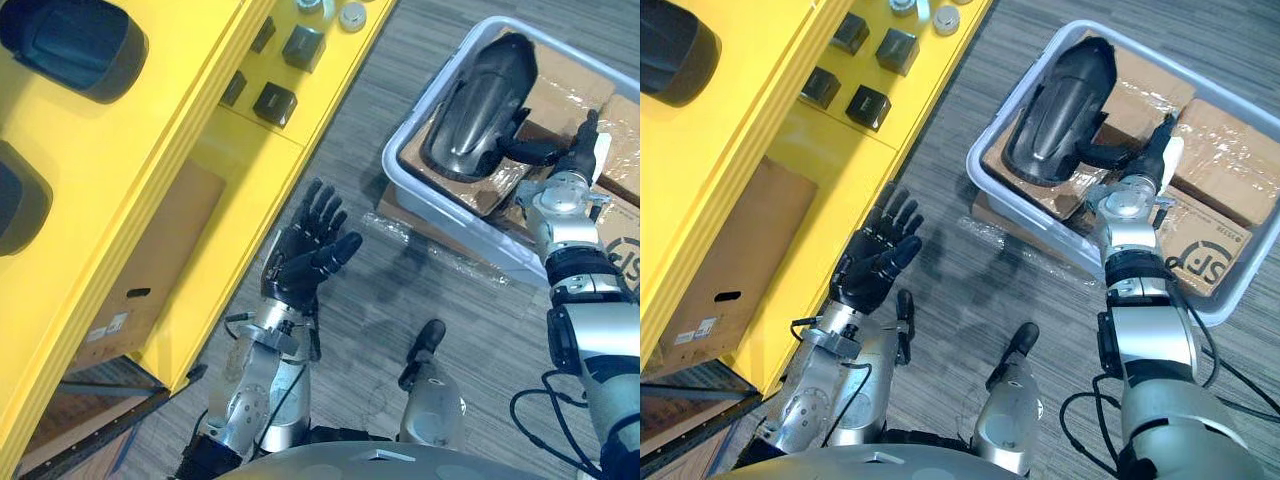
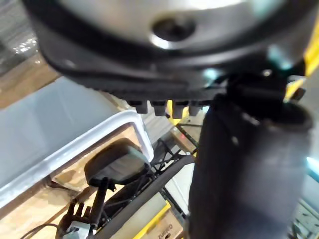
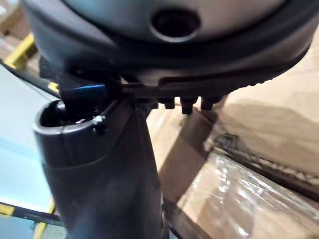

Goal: Walk over and take three plastic housings, then place them on the shelf

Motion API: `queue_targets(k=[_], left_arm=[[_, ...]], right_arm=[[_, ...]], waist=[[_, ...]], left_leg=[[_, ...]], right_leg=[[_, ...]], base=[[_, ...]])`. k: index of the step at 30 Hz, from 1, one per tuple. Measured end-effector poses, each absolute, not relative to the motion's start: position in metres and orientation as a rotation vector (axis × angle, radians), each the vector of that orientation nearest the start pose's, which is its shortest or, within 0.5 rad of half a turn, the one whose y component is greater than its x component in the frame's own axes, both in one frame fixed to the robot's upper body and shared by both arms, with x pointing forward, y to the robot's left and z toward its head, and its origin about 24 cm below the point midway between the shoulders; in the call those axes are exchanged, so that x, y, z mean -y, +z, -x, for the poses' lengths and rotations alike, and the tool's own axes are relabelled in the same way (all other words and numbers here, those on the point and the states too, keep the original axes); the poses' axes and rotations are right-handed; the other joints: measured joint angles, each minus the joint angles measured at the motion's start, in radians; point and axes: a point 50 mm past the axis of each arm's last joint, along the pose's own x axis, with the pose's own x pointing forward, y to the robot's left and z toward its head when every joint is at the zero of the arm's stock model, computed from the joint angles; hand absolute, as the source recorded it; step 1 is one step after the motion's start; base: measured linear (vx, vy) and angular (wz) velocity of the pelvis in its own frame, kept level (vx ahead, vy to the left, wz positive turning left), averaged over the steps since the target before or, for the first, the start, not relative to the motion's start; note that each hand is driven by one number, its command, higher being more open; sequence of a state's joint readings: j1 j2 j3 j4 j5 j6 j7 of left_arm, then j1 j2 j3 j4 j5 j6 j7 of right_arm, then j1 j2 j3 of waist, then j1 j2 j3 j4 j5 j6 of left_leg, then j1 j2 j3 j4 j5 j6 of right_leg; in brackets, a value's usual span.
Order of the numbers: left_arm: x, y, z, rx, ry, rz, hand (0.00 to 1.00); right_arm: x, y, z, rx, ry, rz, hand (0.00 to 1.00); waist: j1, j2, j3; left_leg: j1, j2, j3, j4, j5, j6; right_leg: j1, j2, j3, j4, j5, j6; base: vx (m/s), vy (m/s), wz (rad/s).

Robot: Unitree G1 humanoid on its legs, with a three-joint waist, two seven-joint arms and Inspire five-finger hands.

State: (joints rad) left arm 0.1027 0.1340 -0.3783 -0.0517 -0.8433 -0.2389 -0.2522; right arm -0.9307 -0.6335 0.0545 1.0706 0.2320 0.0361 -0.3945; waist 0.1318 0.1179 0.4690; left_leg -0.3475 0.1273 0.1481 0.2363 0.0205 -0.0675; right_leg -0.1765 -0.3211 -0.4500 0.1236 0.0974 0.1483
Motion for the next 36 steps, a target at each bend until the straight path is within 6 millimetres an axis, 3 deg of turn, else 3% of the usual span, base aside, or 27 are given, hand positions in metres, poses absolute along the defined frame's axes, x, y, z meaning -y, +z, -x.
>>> queue_targets(k=[2, 3, 6, 12, 20, 26, 32, 36], left_arm=[[-0.092, 0.042, -0.223, 0.082, -0.445, 0.782, 1.0], [-0.091, 0.04, -0.227, 0.074, -0.437, 0.795, 1.0], [-0.093, 0.03, -0.232, 0.034, -0.411, 0.807, 1.0], [-0.097, 0.018, -0.226, -0.012, -0.376, 0.822, 1.0], [-0.105, 0.021, -0.226, 0.015, -0.353, 0.821, 1.0], [-0.113, 0.025, -0.217, 0.034, -0.346, 0.816, 1.0], [-0.119, 0.038, -0.21, 0.092, -0.379, 0.799, 1.0], [-0.123, 0.05, -0.21, 0.135, -0.413, 0.73, 1.0]], right_arm=[[0.332, 0.175, -0.374, -0.06, -0.714, 0.309, 1.0], [0.342, 0.189, -0.372, -0.061, -0.735, 0.322, 0.0], [0.368, 0.212, -0.361, -0.065, -0.801, 0.358, 0.0], [0.393, 0.215, -0.345, -0.151, -0.806, 0.389, 0.0], [0.397, 0.217, -0.342, -0.269, -0.779, 0.629, 0.0], [0.393, 0.205, -0.343, -0.337, -0.815, 0.561, 0.0], [0.387, 0.191, -0.344, -0.276, -0.921, 0.493, 0.0], [0.372, 0.206, -0.348, -0.088, -0.916, 0.574, 0.0]], waist=[[0.006, 0.01, 0.003], [0.016, 0.015, 0.004], [0.038, 0.031, 0.018], [0.058, 0.035, 0.02], [0.058, 0.036, 0.019], [0.058, 0.034, 0.02], [0.046, 0.012, 0.03], [0.024, -0.004, 0.025]], left_leg=[[-0.016, -0.008, -0.016, -0.001, 0.01, 0.005], [-0.038, -0.012, -0.02, -0.007, 0.02, 0.005], [-0.077, -0.02, -0.047, -0.04, 0.058, 0.001], [-0.076, -0.023, -0.076, -0.1, 0.108, -0.001], [-0.027, -0.023, -0.081, -0.201, 0.181, -0.002], [0.056, -0.02, -0.076, -0.255, 0.198, -0.006], [0.14, -0.005, -0.065, -0.321, 0.224, -0.015], [0.179, 0.01, -0.043, -0.322, 0.22, -0.02]], right_leg=[[-0.008, -0.007, -0.013, 0.01, -0.003, -0.003], [-0.031, -0.011, -0.017, 0.017, -0.004, -0.004], [-0.062, -0.012, -0.046, 0.017, -0.011, -0.014], [-0.076, -0.011, -0.069, 0.042, -0.027, -0.034], [-0.078, -0.009, -0.068, 0.057, -0.031, -0.038], [-0.021, -0.002, -0.064, 0.062, -0.037, -0.049], [0.028, 0.015, -0.052, 0.062, -0.049, -0.046], [0.065, 0.036, -0.023, 0.03, -0.043, -0.037]], base=[[-0.08, 0.01, 0.18], [-0.11, 0.024, 0.16], [-0.12, 0.006, 0.27], [-0.09, -0.016, 0.14], [-0.06, -0.026, 0.01], [0.03, -0.041, 0.03], [0.01, -0.05, -0.04], [-0.02, -0.039, -0.14]])
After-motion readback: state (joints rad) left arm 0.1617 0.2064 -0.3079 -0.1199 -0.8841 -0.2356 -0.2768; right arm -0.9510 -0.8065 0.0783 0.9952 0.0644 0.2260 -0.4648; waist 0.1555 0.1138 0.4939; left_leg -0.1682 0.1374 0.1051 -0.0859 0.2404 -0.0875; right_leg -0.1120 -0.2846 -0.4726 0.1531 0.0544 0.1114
